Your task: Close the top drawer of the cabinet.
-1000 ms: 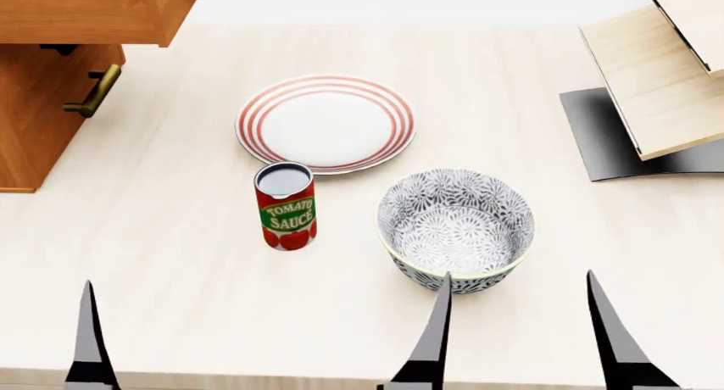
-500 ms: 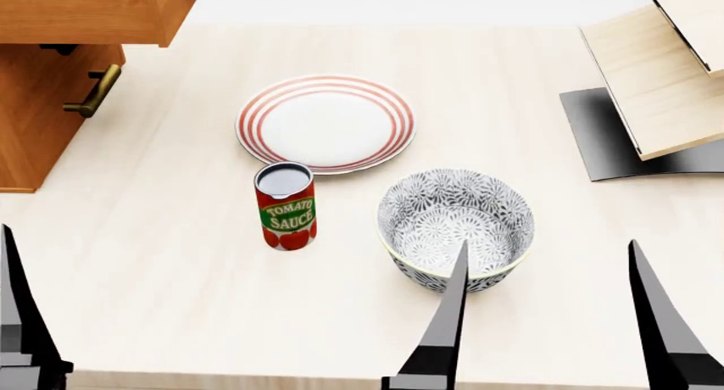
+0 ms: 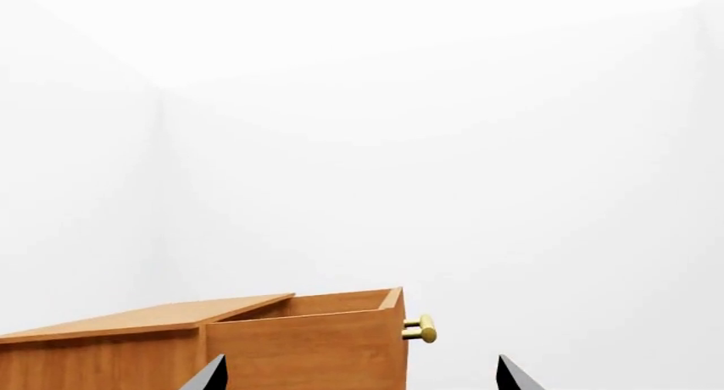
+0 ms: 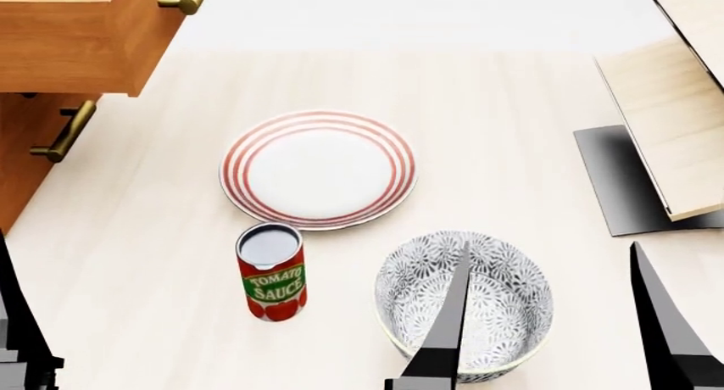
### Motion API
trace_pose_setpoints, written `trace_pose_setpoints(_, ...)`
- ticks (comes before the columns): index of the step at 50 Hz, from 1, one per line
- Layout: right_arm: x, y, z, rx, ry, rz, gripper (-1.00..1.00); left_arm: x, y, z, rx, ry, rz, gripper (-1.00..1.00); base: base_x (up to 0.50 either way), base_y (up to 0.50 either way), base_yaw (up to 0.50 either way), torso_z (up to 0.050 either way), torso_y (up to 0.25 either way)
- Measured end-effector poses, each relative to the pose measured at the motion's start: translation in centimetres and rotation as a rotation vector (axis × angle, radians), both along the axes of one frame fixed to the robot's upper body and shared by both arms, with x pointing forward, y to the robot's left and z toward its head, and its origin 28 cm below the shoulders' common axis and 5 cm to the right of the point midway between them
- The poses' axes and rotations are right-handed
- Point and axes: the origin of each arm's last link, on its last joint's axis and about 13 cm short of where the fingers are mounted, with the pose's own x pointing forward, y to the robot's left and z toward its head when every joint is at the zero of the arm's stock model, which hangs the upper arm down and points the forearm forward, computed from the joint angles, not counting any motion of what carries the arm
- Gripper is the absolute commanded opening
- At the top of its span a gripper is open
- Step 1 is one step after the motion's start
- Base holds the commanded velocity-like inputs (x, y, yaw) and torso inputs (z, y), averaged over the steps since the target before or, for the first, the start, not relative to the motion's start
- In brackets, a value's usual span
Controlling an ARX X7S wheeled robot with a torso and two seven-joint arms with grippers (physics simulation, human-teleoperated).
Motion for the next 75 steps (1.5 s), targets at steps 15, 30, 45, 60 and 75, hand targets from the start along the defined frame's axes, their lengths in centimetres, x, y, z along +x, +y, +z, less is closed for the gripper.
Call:
trace_pose_setpoints(15, 0.0, 0.0, 0.0, 0.001, 0.004, 0.006, 1.00, -0.1, -0.1, 0.1, 0.000, 0.000, -0.005, 1.00, 0.50, 0.00, 0.00, 0.000, 0.000)
trace_pose_setpoints(30, 0.1, 0.0, -0.1, 0.002, 0.015, 0.003, 1.00, -0.1, -0.1, 0.0, -0.003, 0.002, -0.010, 1.00, 0.39, 0.00, 0.00, 0.000, 0.001)
trace_pose_setpoints(45, 0.0, 0.1, -0.1, 0.005, 0.019, -0.006, 1.00, -0.1, -0.1, 0.0, -0.006, 0.006, -0.016, 1.00, 0.00, 0.00, 0.00, 0.000, 0.000)
trace_pose_setpoints(60, -0.1, 0.2, -0.2, 0.007, 0.021, 0.004, 1.00, 0.6, -0.6, 0.8, -0.018, 0.010, -0.034, 1.00, 0.00, 0.00, 0.00, 0.000, 0.000)
trace_pose_setpoints(75, -0.1, 0.2, -0.2, 0.009, 0.020, 0.016, 1.00, 3.5, -2.7, 3.4, 0.015, -0.011, -0.094, 1.00, 0.00, 0.00, 0.00, 0.000, 0.000)
